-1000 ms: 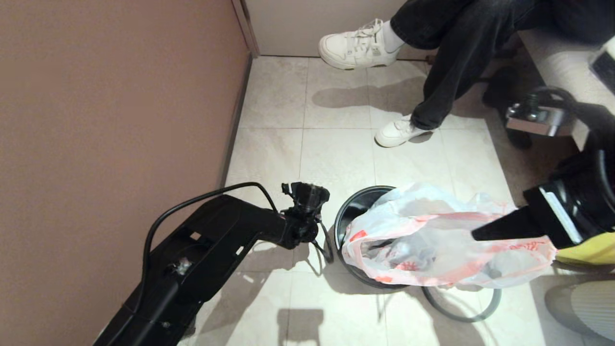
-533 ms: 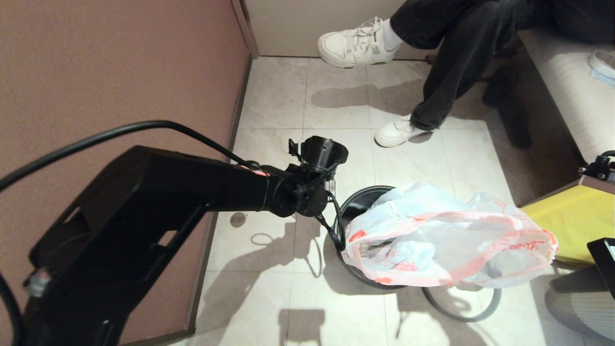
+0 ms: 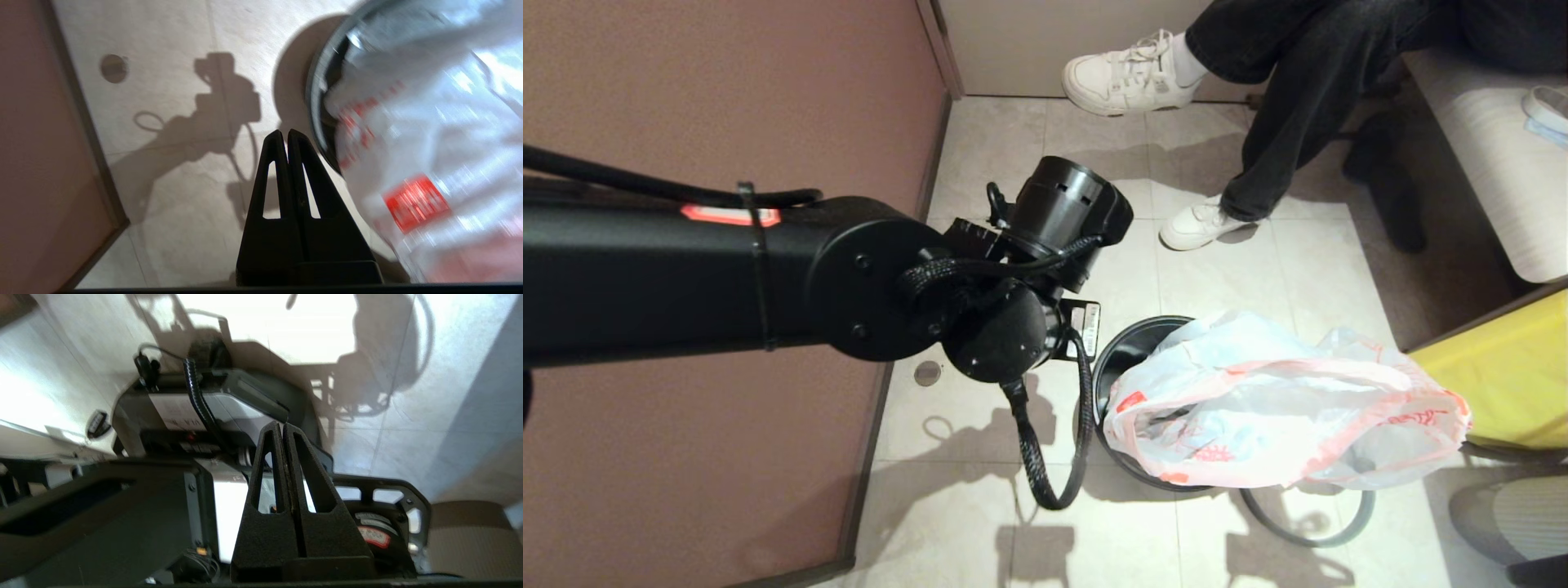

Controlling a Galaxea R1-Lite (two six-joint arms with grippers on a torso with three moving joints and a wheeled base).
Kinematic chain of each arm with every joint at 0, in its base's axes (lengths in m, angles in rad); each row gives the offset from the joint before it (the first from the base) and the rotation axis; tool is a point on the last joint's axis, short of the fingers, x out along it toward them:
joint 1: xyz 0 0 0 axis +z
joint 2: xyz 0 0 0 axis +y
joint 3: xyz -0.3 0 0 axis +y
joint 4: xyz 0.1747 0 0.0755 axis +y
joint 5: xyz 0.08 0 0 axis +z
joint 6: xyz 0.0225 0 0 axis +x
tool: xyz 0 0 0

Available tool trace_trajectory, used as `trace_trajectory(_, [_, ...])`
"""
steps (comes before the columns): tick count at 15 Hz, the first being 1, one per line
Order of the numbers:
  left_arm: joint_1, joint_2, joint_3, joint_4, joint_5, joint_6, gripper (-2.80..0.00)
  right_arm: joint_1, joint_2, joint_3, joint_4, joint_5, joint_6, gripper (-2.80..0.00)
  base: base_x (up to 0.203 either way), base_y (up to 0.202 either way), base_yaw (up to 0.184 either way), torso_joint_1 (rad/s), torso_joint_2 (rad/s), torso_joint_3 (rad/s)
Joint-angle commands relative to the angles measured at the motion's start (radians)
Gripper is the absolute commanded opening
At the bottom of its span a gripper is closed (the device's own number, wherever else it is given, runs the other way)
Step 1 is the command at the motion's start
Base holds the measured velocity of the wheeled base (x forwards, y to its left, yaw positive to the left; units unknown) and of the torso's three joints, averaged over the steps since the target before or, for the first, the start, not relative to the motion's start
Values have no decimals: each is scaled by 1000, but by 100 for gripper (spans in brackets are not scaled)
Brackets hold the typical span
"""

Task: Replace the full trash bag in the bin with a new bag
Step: Put the new garbage bag on the trash can

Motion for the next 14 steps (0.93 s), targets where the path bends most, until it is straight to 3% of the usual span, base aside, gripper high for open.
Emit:
trace_trajectory(1, [-38, -56, 26, 15, -22, -7, -280, -12, -29, 31, -5, 5, 23, -280, 0, 0, 0, 0, 0, 0])
trace_trajectory(3, [-61, -24, 20, 17, -59, -8, -280, -11, -25, 86, -39, 2, 23, -280, 0, 0, 0, 0, 0, 0])
trace_trajectory(7, [-118, 48, -43, 14, -59, -9, -280, -11, -9, 178, -62, -11, 19, -280, 0, 0, 0, 0, 0, 0])
trace_trajectory(8, [-121, 70, -71, 10, -61, -19, -280, -11, -8, 177, -62, -46, 19, -280, 0, 0, 0, 0, 0, 0])
trace_trajectory(9, [-123, 88, -102, 9, -62, -46, 0, -11, -8, 178, -62, -67, 21, -280, 0, 0, 0, 0, 0, 0])
trace_trajectory(14, [-185, 104, -133, 17, -61, -58, 0, -31, -40, 215, -62, -97, 21, -280, 0, 0, 0, 0, 0, 0])
